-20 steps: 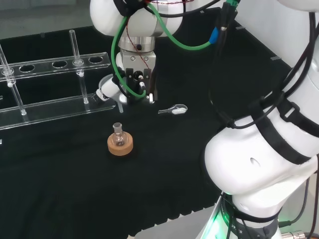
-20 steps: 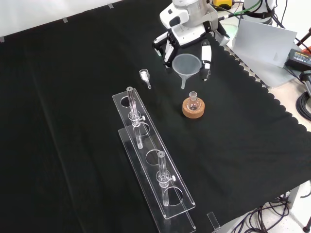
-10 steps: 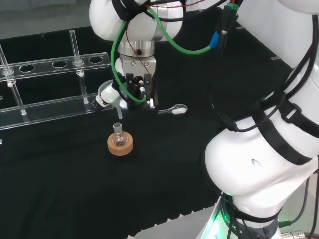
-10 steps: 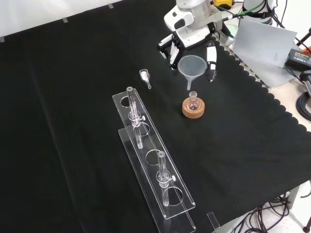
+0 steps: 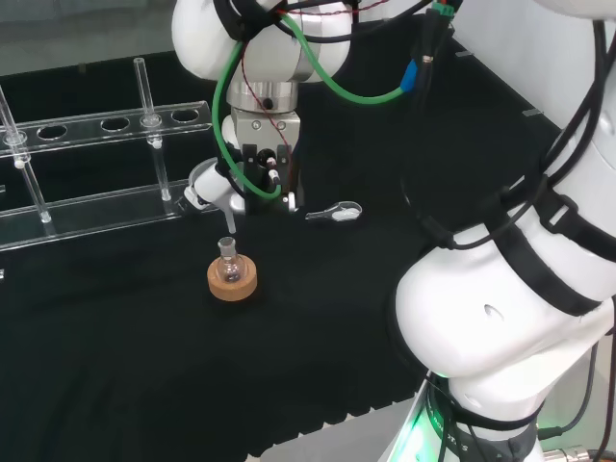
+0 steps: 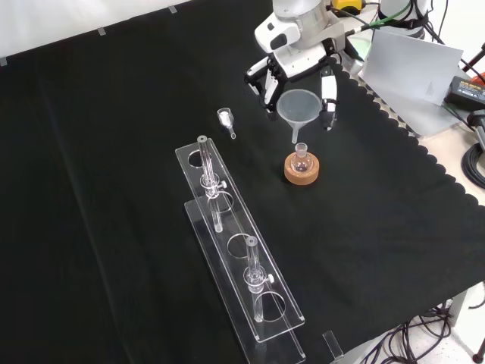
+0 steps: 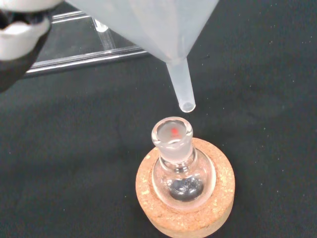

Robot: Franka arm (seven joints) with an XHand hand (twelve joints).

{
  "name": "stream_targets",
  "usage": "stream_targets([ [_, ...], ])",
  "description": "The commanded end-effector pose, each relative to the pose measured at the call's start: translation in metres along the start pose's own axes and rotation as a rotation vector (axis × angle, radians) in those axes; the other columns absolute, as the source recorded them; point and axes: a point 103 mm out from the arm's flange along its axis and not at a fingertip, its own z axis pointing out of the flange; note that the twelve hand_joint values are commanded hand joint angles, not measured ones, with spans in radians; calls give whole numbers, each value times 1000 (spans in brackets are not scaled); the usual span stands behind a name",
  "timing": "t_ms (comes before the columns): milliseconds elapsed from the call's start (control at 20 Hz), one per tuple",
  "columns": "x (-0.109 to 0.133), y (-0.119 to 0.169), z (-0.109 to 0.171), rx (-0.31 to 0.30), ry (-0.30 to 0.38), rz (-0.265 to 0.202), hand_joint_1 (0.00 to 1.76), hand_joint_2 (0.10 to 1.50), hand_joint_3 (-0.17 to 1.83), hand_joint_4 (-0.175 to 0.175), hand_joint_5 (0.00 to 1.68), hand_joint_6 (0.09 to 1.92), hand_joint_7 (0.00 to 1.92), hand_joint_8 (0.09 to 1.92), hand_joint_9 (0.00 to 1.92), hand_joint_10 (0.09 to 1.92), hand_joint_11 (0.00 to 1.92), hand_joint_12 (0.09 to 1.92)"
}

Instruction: Place the funnel on the round-bottom flask.

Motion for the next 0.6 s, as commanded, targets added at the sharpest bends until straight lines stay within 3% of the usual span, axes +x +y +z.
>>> stream_targets([
  [50,4,2,1,-1,8,-7,938,487,694,19,972,625,1230,557,1067,350,111,1561],
  [600,12,-1,4,16,25,-4,938,487,697,19,974,623,1231,555,1066,351,110,1561],
])
